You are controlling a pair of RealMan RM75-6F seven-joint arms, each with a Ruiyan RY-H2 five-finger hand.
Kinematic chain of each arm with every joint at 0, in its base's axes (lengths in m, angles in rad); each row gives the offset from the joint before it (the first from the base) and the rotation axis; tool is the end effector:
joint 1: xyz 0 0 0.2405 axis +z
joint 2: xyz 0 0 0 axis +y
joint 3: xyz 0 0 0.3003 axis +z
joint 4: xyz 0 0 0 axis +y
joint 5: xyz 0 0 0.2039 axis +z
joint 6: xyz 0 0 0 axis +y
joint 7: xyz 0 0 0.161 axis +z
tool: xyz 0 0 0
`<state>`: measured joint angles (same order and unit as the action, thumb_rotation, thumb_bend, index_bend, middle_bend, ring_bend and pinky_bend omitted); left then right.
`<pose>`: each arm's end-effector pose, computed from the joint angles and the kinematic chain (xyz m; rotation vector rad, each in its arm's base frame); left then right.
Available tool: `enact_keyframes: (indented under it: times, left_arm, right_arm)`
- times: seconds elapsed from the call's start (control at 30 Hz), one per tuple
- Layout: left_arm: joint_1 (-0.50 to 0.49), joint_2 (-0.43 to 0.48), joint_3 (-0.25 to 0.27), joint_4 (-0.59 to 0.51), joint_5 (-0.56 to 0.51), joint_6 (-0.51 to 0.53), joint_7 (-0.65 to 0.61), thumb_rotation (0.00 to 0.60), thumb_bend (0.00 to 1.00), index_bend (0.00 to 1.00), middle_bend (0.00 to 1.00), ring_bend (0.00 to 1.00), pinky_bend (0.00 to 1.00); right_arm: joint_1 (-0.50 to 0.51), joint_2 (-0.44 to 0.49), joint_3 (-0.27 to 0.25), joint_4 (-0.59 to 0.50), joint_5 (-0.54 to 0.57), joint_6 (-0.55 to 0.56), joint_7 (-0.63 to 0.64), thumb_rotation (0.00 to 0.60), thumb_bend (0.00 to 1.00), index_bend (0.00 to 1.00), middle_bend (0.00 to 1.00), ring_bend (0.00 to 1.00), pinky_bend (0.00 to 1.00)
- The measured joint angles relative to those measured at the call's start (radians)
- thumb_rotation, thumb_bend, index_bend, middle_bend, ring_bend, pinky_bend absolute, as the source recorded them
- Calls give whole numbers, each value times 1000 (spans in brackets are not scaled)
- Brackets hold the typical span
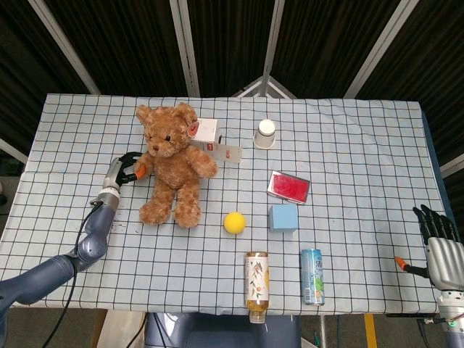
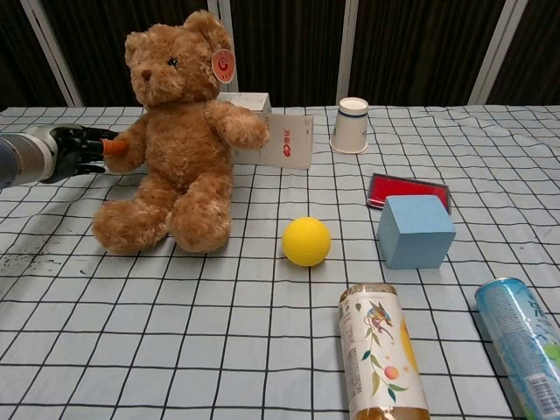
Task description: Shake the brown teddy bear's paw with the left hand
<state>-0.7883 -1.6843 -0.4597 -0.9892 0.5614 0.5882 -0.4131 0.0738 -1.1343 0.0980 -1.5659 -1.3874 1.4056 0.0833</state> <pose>-0.2631 0.4766 -0.0151 -0.7501 -2.0152 -1.2019 -0.3756 -0.2062 0.1864 1.2640 -1.0203 0.8747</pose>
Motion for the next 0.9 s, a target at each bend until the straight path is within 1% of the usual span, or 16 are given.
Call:
enact_keyframes:
  times: [0.23, 0.43, 0.53, 0.63, 0.9]
  left_arm:
    - [-4, 1, -14, -19, 5, 25, 14, 600, 639, 301, 452, 64, 0]
    - [1, 16, -24, -68, 14, 73, 37, 600, 637, 301, 451, 64, 0]
    - [7, 25, -28, -92, 12, 94, 51, 600, 620, 301, 451, 63, 0]
    - [9, 26, -32, -95, 5, 98, 58, 600, 600, 301, 451, 63, 0]
    - [3, 14, -54, -92, 10, 112, 55, 600, 599, 301, 449, 61, 0]
  right_arm:
    - [-1, 1, 0, -2, 1, 0, 0, 600, 131, 54, 15, 0, 0]
    - [-1, 3, -2, -7, -3, 2, 0, 600, 131, 55, 15, 0, 0]
    - [-1, 3, -2, -8, -2, 0, -1, 600, 131, 55, 15, 0, 0]
    - [0, 3, -2, -9, -1, -2, -2, 600, 131, 55, 15, 0, 0]
    - [3, 2, -2, -7, 4, -9, -5, 600, 131, 55, 15, 0, 0]
